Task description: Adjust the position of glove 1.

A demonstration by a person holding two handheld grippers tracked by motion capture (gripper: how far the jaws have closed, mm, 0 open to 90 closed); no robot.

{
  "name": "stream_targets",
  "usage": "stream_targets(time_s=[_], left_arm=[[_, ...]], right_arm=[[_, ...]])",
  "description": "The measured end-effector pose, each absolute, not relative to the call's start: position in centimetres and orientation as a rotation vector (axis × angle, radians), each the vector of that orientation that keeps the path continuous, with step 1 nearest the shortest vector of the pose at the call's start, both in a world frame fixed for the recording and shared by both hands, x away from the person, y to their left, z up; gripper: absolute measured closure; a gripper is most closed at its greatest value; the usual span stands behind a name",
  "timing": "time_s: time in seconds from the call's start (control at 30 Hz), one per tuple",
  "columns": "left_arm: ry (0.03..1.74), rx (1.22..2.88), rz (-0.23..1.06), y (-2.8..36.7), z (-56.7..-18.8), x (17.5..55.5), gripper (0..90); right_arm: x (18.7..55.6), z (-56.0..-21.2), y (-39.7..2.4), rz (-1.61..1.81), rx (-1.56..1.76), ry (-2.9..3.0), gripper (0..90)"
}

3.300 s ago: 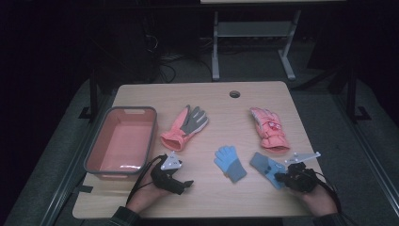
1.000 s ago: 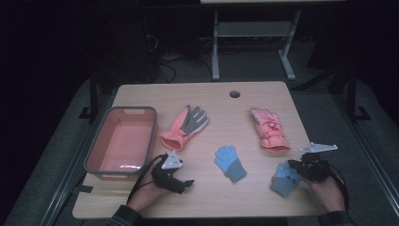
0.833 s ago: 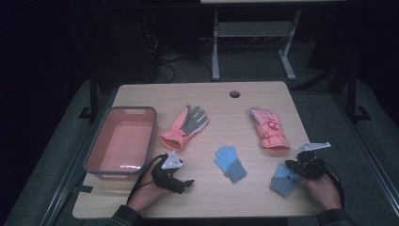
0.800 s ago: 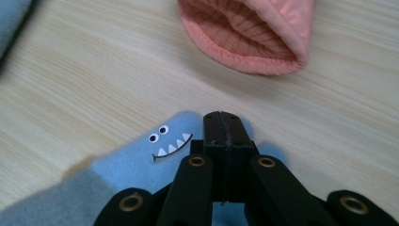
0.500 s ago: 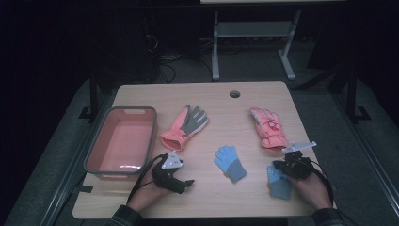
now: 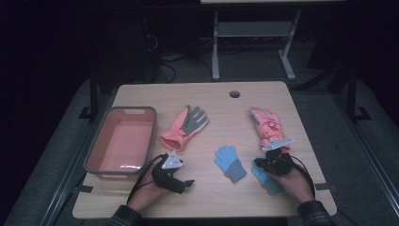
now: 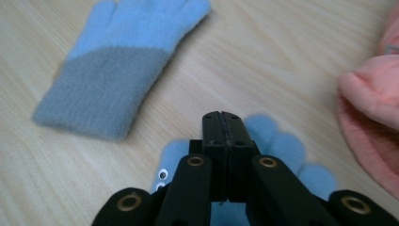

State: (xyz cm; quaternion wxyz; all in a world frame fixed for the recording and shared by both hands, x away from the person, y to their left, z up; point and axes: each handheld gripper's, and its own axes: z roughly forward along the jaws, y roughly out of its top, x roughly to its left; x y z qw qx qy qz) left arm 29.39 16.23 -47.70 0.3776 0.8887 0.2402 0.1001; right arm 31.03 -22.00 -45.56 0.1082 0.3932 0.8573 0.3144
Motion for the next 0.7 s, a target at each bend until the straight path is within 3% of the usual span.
stream_targets(time_s=[0.3, 0.57, 0.63, 0.7], left_arm=[[0.615, 2.270, 0.253, 16.2, -47.7, 29.4, 12.8], [0.615, 2.270, 0.253, 16.2, -47.7, 29.4, 12.8], [0.615, 2.270, 0.253, 16.2, -47.7, 29.4, 12.8], [0.615, 2.270, 0.254, 16.2, -47.7, 29.4, 12.8]], right_arm=[[28.3, -44.5, -25.1, 0.982, 1.271, 2.441, 76.1], [27.0, -45.2, -25.3, 0.948, 1.336, 2.441, 70.8], [27.1, -45.3, -25.1, 0.939, 1.346, 2.454, 70.8], [27.2, -45.7, -24.7, 0.899, 1.338, 2.469, 76.1]])
